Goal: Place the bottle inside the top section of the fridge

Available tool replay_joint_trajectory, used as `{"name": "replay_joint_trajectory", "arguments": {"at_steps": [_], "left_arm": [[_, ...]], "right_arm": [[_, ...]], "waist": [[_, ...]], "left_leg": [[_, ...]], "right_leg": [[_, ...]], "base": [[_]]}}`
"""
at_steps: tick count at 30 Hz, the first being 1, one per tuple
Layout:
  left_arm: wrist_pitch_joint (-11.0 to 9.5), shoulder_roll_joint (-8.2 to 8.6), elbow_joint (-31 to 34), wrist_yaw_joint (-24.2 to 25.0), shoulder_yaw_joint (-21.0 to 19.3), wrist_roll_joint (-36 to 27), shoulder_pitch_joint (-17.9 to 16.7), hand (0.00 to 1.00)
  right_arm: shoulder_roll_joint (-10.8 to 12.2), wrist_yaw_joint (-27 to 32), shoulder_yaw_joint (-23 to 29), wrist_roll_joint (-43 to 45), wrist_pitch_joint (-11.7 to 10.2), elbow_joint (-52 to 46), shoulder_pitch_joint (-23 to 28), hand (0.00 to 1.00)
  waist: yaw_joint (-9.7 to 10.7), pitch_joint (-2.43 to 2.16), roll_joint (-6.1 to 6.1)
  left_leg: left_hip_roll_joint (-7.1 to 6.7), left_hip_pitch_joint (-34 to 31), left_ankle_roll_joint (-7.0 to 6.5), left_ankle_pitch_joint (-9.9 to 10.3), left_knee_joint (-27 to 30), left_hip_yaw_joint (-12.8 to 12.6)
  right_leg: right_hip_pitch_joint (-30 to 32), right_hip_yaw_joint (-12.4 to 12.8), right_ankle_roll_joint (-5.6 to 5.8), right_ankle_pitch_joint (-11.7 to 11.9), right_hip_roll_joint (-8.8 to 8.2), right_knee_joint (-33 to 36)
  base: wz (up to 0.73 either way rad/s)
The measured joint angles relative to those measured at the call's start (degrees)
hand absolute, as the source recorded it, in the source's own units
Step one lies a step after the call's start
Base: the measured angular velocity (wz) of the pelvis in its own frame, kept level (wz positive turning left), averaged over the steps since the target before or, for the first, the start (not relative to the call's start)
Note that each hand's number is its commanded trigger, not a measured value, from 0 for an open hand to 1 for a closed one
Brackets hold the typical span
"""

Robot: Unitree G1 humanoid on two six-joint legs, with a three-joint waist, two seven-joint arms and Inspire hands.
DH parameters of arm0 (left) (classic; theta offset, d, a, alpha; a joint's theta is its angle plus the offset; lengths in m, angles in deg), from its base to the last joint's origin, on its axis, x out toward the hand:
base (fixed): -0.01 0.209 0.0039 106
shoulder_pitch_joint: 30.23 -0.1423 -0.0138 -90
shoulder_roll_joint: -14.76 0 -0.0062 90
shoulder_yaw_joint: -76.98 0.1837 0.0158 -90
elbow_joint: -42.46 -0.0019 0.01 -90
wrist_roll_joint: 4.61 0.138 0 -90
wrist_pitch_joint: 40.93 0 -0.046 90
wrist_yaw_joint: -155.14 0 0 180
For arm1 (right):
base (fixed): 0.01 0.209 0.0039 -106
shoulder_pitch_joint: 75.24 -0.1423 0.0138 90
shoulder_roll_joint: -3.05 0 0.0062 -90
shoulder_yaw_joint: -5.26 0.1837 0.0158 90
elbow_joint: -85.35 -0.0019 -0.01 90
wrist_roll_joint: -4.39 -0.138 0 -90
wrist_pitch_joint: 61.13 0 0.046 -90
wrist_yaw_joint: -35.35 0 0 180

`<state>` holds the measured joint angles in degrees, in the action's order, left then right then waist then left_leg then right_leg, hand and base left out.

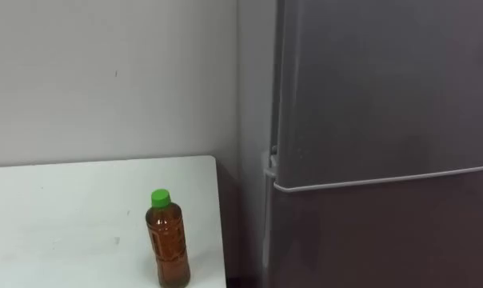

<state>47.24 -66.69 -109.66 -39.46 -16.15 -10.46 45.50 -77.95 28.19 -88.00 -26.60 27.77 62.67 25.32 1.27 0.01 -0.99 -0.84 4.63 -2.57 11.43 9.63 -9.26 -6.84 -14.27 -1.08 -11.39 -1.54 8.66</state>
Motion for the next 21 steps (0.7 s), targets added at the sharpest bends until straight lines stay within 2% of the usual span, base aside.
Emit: {"name": "replay_joint_trajectory", "arguments": {"at_steps": [7, 13, 21], "left_arm": [[0.03, 0.01, 0.07, -1.05, -0.10, 2.99, 0.40, 0.00], [0.69, 0.04, -0.05, -1.06, -1.34, 2.95, 0.82, 0.00], [1.75, 0.08, -0.02, -2.61, -1.30, 0.35, 0.43, 0.00]], "right_arm": [[0.00, -0.26, 0.02, 0.05, -0.08, 0.30, -0.09, 0.00], [-0.02, -0.51, 0.19, 0.28, 0.11, 0.36, -0.02, 0.00], [-0.05, -0.52, 0.70, 0.02, 1.46, 0.26, -0.21, 0.00]], "waist": [[0.02, -0.09, -0.06], [-0.06, -0.23, -0.13], [0.00, -0.25, -0.03]], "left_leg": [[-0.01, -0.05, 0.03, 0.01, -0.09, 0.04], [0.01, 0.20, 0.03, 0.01, -0.03, 0.04], [0.05, 0.32, 0.03, 0.01, 0.11, 0.05]], "right_leg": [[0.06, 0.06, 0.00, 0.00, 0.02, -0.04], [-0.07, 0.25, 0.00, 0.00, 0.04, -0.04], [-0.16, 0.17, 0.00, 0.00, 0.02, -0.02]], "base": [[0.00], [0.00], [0.00]]}}
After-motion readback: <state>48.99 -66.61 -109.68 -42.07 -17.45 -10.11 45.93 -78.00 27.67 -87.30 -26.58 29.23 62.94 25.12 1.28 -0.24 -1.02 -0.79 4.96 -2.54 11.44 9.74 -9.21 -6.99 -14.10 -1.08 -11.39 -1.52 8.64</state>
